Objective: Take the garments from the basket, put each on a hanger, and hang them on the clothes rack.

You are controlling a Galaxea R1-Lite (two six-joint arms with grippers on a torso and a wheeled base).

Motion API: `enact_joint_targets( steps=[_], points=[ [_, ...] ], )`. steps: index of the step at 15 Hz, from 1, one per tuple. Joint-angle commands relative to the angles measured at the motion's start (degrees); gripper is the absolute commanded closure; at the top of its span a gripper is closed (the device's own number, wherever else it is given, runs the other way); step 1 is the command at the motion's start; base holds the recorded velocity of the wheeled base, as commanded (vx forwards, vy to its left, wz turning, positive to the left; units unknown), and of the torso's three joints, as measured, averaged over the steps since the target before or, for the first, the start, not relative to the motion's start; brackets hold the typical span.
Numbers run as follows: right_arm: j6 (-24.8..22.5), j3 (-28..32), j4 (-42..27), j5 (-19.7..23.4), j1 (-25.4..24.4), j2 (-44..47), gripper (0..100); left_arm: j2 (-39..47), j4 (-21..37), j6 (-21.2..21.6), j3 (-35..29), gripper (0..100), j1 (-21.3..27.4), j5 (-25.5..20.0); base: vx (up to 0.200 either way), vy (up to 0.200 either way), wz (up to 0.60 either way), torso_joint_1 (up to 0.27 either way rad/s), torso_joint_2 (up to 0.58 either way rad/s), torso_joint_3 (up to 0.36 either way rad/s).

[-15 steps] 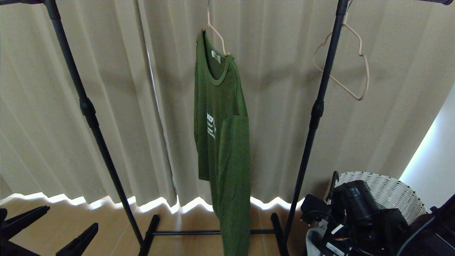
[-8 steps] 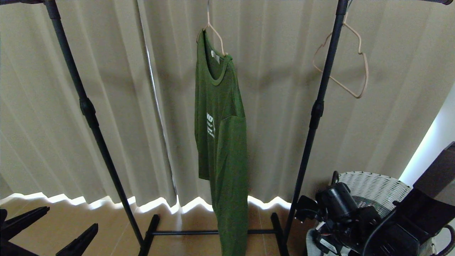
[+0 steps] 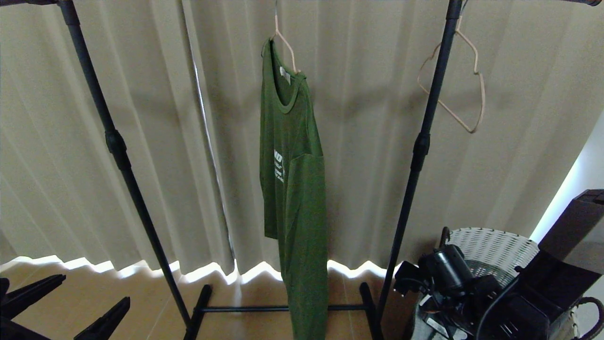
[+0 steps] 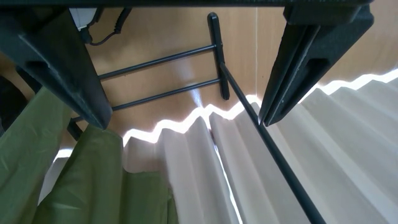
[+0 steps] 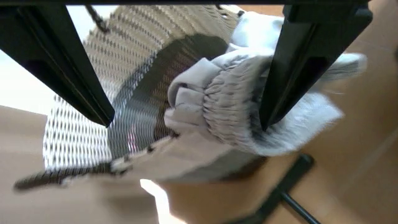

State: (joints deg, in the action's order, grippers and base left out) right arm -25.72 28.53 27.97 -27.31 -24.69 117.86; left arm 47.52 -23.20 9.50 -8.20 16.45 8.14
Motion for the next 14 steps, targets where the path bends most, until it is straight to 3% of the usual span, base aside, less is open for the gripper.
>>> enact_joint_targets(
  steps=[1,5,10,14],
  points=[
    [3.5,-2.9,0.5,-0.4,-0.3,-5.2,100,0.0,0.0,0.0,0.0,0,0.0,0.0,0.000,0.000,0.00,0.000,0.00,0.000],
    [5.3,-6.6,9.6,0.1,0.0,-17.3,100,0.3,0.0,0.0,0.1,0,0.0,-0.1,0.000,0.000,0.00,0.000,0.00,0.000],
    [5.3,-5.9,10.4,0.5,0.9,-32.3,100,0.2,0.0,0.0,0.1,0,0.0,-0.1,0.000,0.000,0.00,0.000,0.00,0.000],
    [5.3,-6.4,10.1,7.7,1.0,-41.8,100,0.1,0.0,0.0,0.1,0,0.0,-0.1,0.000,0.000,0.00,0.000,0.00,0.000]
  ],
)
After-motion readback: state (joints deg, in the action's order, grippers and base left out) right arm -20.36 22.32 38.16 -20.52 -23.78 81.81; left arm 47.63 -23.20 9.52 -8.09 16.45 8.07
